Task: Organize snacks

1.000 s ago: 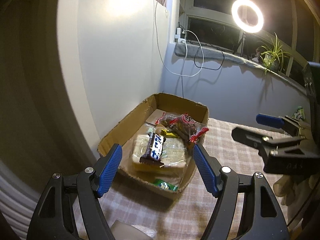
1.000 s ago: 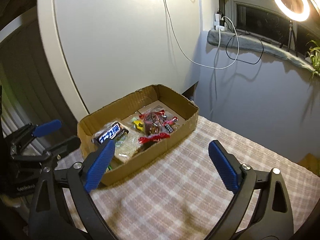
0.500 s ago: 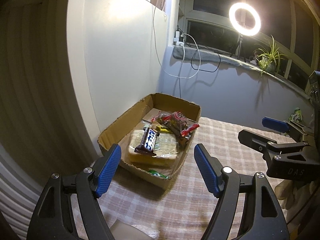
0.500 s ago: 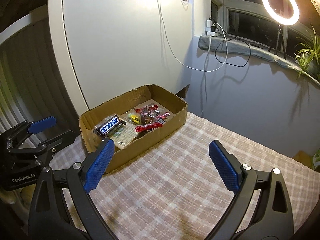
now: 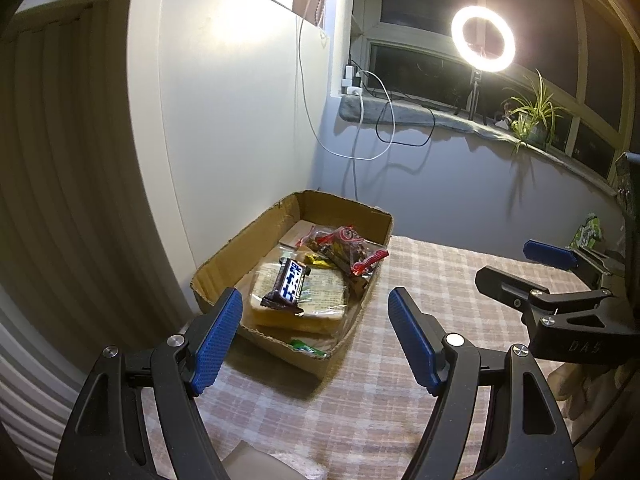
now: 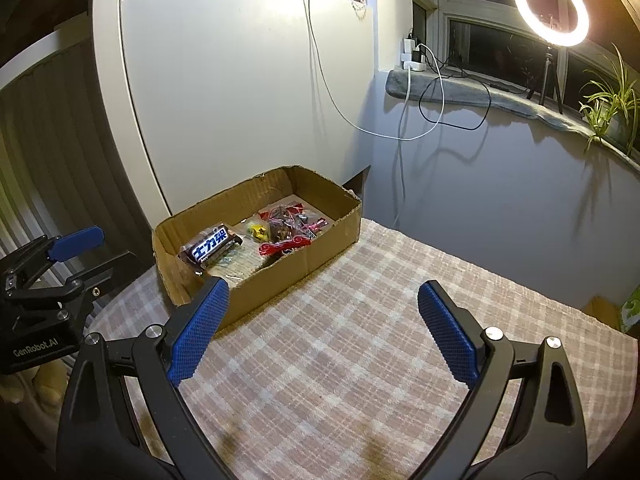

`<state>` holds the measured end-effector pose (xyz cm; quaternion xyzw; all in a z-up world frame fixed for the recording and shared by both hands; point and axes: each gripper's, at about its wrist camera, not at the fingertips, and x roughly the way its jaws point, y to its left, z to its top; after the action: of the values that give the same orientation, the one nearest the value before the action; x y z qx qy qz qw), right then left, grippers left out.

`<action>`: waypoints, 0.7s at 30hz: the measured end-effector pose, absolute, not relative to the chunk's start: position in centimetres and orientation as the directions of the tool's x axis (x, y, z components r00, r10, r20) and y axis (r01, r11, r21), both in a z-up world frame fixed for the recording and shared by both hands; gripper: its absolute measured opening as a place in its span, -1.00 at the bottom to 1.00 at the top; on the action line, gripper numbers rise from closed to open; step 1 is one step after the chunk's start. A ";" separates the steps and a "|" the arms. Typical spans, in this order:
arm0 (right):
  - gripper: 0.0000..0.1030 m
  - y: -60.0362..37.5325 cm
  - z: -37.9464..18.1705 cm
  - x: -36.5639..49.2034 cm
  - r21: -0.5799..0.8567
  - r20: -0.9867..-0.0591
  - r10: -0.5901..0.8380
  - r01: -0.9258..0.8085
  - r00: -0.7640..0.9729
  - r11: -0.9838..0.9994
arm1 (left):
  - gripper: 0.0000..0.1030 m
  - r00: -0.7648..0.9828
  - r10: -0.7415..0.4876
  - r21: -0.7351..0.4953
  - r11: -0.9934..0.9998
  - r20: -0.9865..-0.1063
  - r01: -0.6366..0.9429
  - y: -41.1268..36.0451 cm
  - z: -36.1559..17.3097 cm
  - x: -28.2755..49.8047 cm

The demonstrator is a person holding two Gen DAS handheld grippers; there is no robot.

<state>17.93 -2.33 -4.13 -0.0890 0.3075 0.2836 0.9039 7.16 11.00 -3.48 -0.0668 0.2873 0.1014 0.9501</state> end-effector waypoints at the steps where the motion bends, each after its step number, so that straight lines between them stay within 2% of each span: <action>1: 0.89 -2.3 -4.1 17.9 0.014 -0.606 0.459 -0.568 0.650 0.823 | 0.46 0.814 0.156 -0.067 0.970 -0.559 -0.232 11.0 -3.4 7.1; 21: 0.89 -1.7 -4.3 17.6 -0.006 -0.614 0.452 -0.576 0.647 0.817 | 0.46 0.816 0.145 -0.070 0.973 -0.560 -0.220 11.0 -3.3 7.2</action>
<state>17.63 -1.74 -4.34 -0.1006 0.3084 0.2850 0.9020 7.21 11.01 -3.31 -0.0657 0.2879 0.0960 0.9506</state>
